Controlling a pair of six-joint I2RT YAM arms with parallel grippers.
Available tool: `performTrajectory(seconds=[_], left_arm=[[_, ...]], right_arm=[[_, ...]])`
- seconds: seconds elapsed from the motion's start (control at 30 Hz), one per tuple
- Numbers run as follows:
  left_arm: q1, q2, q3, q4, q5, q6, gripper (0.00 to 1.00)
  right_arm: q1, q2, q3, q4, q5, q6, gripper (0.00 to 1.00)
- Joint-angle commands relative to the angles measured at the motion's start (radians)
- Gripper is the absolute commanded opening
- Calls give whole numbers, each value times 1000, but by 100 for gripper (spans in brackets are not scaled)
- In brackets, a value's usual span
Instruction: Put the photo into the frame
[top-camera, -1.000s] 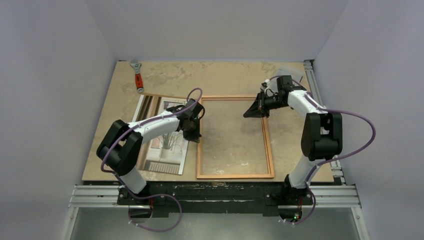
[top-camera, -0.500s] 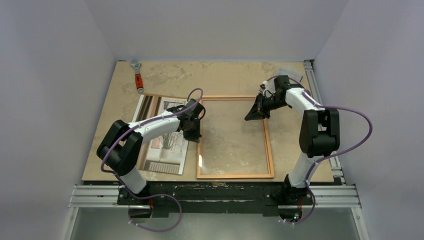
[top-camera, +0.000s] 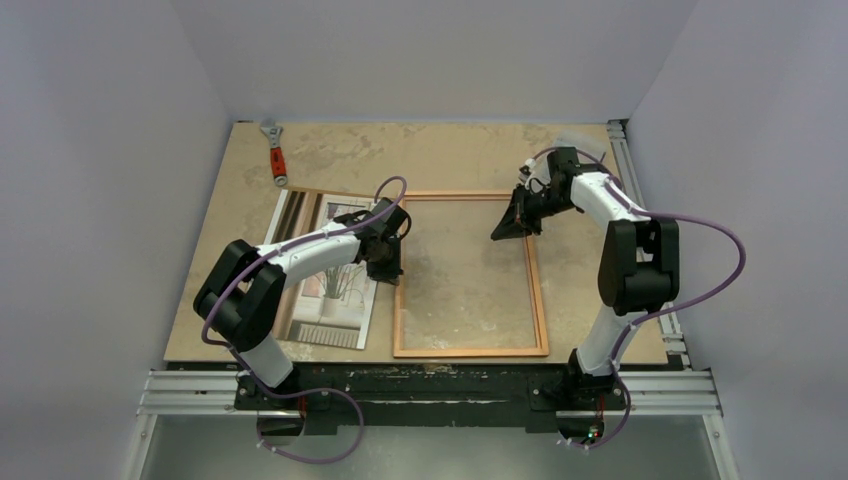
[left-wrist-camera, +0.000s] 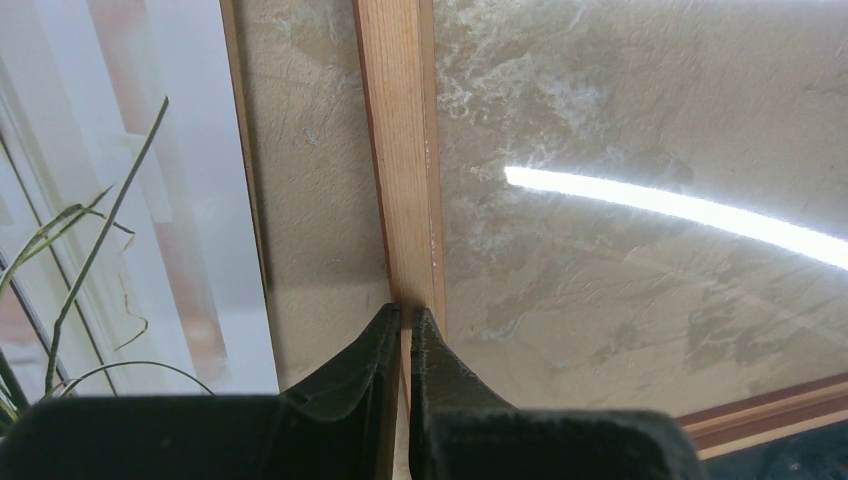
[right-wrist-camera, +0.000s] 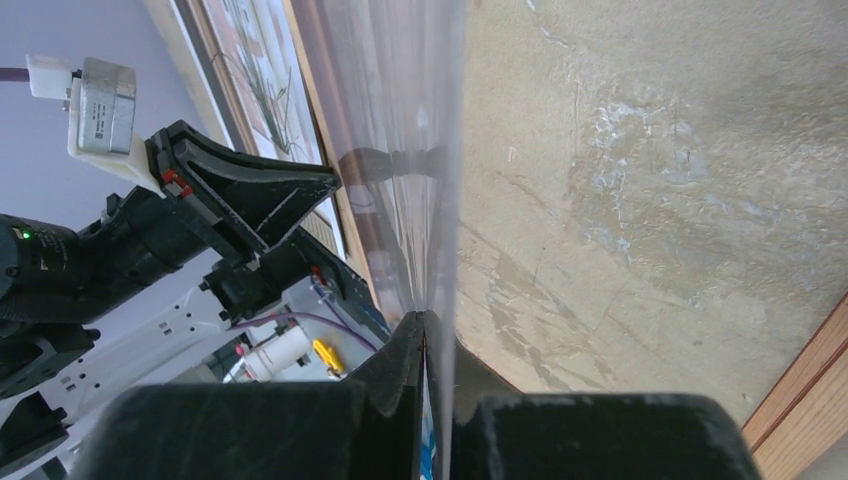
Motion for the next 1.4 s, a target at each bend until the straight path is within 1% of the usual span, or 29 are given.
performTrajectory(seconds=[0.0, 0.4, 0.73, 1.03, 1.1, 1.17, 1.37], left_arm=[[-14, 88, -45, -14, -93, 30, 0], [-17, 91, -45, -17, -100, 33, 0], [-21, 96, -38, -22, -103, 32, 0], [-24, 98, -32, -28, -106, 33, 0], [-24, 101, -32, -28, -108, 33, 0], [-25, 101, -32, -27, -109, 35, 0], [-27, 102, -32, -32, -114, 34, 0]], right_arm=[[15, -11, 59, 3, 14, -22, 0], [10, 5, 77, 2, 2, -26, 0], [9, 9, -15, 107, -116, 69, 0], [10, 10, -15, 106, -118, 90, 0], [9, 12, -33, 129, -145, 109, 0], [9, 15, -47, 131, -137, 109, 0], [-18, 30, -60, 156, -217, 127, 0]])
